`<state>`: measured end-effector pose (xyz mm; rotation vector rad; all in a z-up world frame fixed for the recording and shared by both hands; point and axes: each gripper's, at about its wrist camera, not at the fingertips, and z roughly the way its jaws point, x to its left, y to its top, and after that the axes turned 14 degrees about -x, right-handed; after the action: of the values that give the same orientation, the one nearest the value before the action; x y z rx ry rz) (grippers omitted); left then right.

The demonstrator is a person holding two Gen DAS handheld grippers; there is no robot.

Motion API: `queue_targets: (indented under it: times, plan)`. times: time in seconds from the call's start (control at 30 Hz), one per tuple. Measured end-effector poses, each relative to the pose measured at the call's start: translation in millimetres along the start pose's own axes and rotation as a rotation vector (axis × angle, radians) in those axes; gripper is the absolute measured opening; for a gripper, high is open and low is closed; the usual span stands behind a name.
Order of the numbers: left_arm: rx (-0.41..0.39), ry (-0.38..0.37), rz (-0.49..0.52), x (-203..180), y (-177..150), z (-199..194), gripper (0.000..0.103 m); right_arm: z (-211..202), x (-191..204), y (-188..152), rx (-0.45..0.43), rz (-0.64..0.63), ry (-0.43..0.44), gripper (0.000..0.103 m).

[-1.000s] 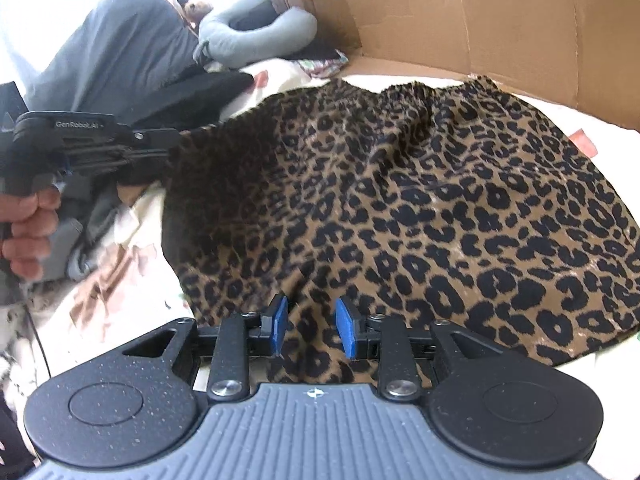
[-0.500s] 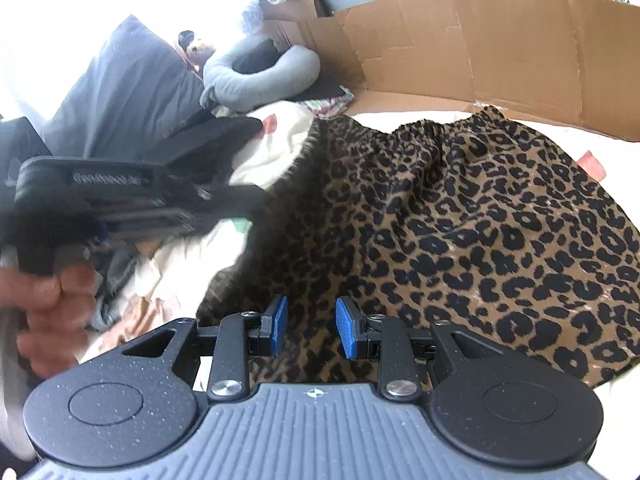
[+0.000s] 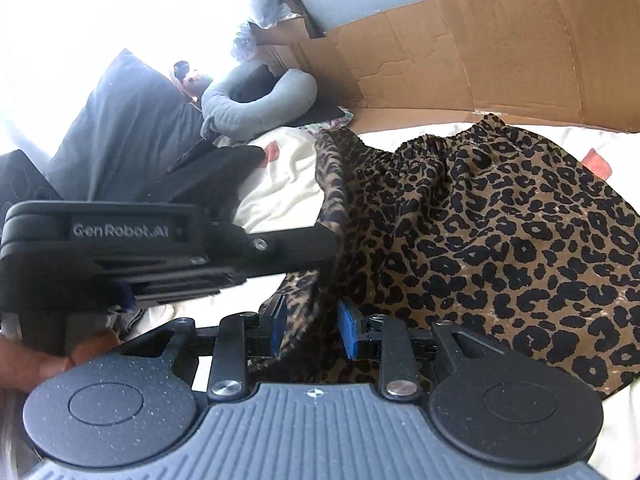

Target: Fold clothes

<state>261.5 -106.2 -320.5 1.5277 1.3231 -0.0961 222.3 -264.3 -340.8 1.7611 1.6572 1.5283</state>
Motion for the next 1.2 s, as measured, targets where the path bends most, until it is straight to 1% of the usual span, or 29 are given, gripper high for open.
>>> queue_targets:
  times: [0.17, 0.23, 0.27, 0.3, 0.37, 0.47, 0.53, 0.57, 0.63, 0.77, 0.8, 0.83, 0.9, 1.07, 1.2]
  plan:
    - [0.021, -0.023, -0.009, -5, -8, 1, 0.001, 4, -8, -2, 0.004, 0.04, -0.011, 0.038]
    - [0.023, -0.032, -0.012, -4, -10, 2, 0.001, 6, -14, -4, 0.013, 0.066, 0.003, 0.025]
    - [0.024, -0.036, -0.014, -4, -11, 2, 0.001, 7, -16, -4, 0.015, 0.071, 0.0, 0.012]
    - [0.027, -0.039, -0.022, -3, -11, 2, 0.001, 7, -19, -5, 0.016, 0.073, -0.004, 0.004]
    - [0.035, -0.05, -0.038, -1, -12, 2, 0.001, 7, -23, -5, 0.012, 0.086, -0.013, 0.001]
    - [0.045, -0.066, -0.037, 0, -9, 2, 0.002, 5, -27, -5, 0.006, 0.08, -0.028, 0.0]
    - [0.033, -0.07, -0.043, 2, -7, 0, 0.003, 3, -29, -4, 0.007, 0.078, -0.03, 0.0]
    - [0.027, -0.072, -0.046, 4, -6, -1, 0.004, 2, -31, -3, 0.01, 0.081, -0.03, 0.0]
    - [0.016, -0.057, -0.043, 10, -4, -5, 0.01, 1, -35, -1, 0.014, 0.092, -0.035, 0.0]
    - [-0.004, 0.015, -0.033, 27, -2, -11, 0.015, -7, -46, 4, 0.008, 0.103, -0.062, 0.0]
    - [-0.01, 0.034, -0.028, 32, -2, -13, 0.019, -8, -48, 6, 0.005, 0.099, -0.069, 0.0]
    - [-0.012, 0.048, -0.027, 36, -2, -15, 0.026, -11, -51, 7, 0.003, 0.099, -0.078, 0.0]
    - [-0.014, 0.076, -0.029, 44, -3, -19, 0.033, -15, -58, 11, -0.005, 0.103, -0.098, 0.0]
    - [0.006, 0.132, -0.021, 57, -10, -20, 0.037, -29, -81, 20, -0.032, 0.118, -0.155, 0.0]
    - [0.032, 0.146, -0.016, 63, -16, -19, 0.039, -36, -99, 24, -0.039, 0.136, -0.2, 0.0]
